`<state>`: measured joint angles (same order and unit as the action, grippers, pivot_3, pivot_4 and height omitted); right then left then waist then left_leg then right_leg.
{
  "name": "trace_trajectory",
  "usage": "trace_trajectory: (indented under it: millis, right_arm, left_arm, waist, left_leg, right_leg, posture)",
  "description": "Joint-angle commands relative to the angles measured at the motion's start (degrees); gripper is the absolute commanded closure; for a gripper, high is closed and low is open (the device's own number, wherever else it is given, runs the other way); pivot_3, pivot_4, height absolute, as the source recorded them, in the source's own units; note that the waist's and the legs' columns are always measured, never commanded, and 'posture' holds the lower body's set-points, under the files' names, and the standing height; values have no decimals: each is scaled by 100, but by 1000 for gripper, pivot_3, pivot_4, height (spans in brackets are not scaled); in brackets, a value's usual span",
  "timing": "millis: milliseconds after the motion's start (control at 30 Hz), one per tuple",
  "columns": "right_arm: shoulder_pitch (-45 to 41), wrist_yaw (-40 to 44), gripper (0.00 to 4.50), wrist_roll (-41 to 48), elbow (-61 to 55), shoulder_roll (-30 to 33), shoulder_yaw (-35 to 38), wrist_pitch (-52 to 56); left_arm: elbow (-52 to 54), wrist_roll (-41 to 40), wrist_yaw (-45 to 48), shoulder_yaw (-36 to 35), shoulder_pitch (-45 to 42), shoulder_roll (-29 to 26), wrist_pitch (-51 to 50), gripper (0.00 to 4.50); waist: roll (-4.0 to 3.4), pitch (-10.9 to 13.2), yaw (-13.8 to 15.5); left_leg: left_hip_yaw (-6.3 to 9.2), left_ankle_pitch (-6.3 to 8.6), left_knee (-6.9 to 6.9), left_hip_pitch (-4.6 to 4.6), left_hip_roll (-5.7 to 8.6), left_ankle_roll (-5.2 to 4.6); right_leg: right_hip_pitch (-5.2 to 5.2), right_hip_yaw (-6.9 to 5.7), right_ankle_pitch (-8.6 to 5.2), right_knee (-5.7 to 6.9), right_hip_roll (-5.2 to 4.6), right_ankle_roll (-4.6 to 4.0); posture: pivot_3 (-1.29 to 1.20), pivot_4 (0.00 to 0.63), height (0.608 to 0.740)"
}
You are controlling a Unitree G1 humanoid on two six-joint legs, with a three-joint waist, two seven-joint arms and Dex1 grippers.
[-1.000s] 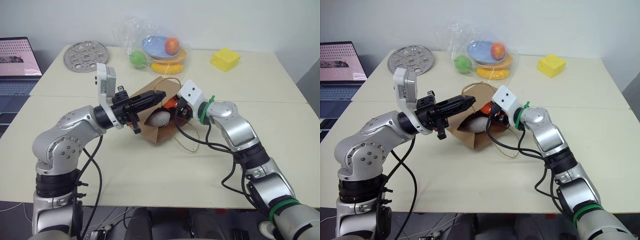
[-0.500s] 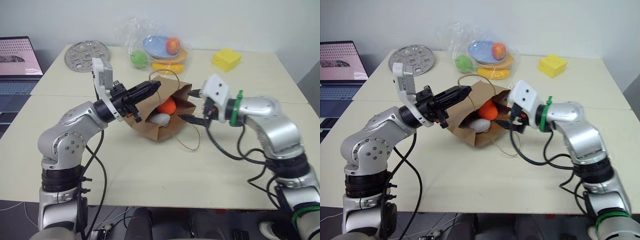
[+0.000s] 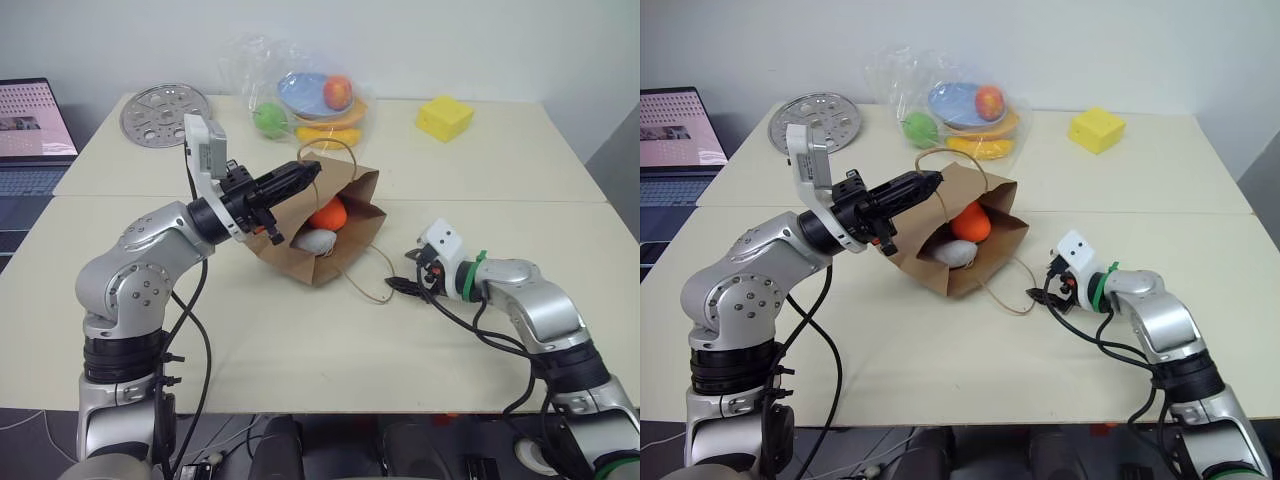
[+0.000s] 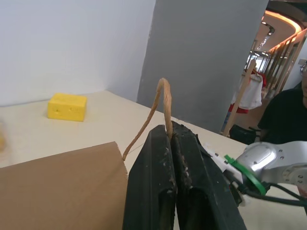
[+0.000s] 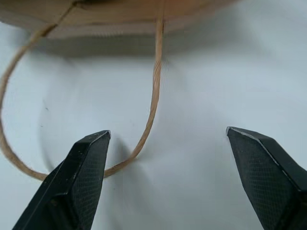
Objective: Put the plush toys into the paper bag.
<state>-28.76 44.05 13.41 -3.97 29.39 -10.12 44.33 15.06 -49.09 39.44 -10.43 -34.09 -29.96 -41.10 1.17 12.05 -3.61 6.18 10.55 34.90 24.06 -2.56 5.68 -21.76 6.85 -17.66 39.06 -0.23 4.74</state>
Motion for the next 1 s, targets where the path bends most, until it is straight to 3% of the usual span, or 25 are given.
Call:
trace_trajectory:
  millis: [33, 200, 300, 333, 567, 800, 1000]
  right_arm:
    - [-169, 294, 1385, 454, -200, -47, 193, 222]
    - [-224, 320, 3313, 642, -51, -113, 185, 412]
    - [-274, 303, 4328, 952, -322, -176, 363, 660]
    - [-315, 279, 4470, 1073, -444, -169, 469, 792]
    - [-650, 179, 4470, 1827, -1158, 192, 1174, 1532]
    - [-1724, -319, 4470, 2929, -1276, 325, 2410, 2775]
    - [-2062, -729, 4470, 3089, -1065, 194, 2457, 2968]
  left_arm:
    - [119, 4, 14, -83, -61, -43, 108, 4500]
    - [141, -12, 6, -146, -9, -80, 101, 4500]
    - [111, -13, 63, -170, -9, -146, 90, 4500]
    - [88, -22, 104, -173, -28, -179, 79, 4500]
    - [-284, 155, 625, 15, -358, -460, 150, 4500]
    - [-1273, 641, 1198, 245, -1147, -456, 545, 4500]
    - [-2033, 1023, 1582, 494, -1532, -198, 925, 4500]
  waist:
    - [0, 0, 2]
    - [0, 0, 22]
    - [0, 0, 22]
    - [0, 0, 23]
    - [-1, 1, 27]
    - [-4, 3, 34]
    - [-4, 2, 33]
  left_leg:
    - [2, 0, 0, 0, 0, 0]
    - [5, 0, -2, 0, 0, 0]
    - [5, 0, -2, 0, 0, 0]
    - [5, 0, -2, 0, 0, 0]
    - [6, 0, -2, 2, 0, 0]
    - [4, 0, 0, 22, 0, 0]
    - [10, 0, -8, 41, 0, -1]
  right_leg:
    - [0, -2, 0, 0, 0, 0]
    - [1, -6, 0, 0, 0, 0]
    - [1, -5, 0, 0, 0, 0]
    - [0, -5, 0, 0, 0, 0]
    - [0, -7, 0, -2, 1, 0]
    - [-18, -6, 0, -2, 1, 0]
    - [-40, -13, 0, 1, 1, -1]
  posture:
    - [0, 150, 740]
    - [0, 150, 740]
    - [0, 150, 740]
    - [0, 150, 740]
    - [0, 150, 740]
    - [0, 150, 740]
    - [0, 150, 740]
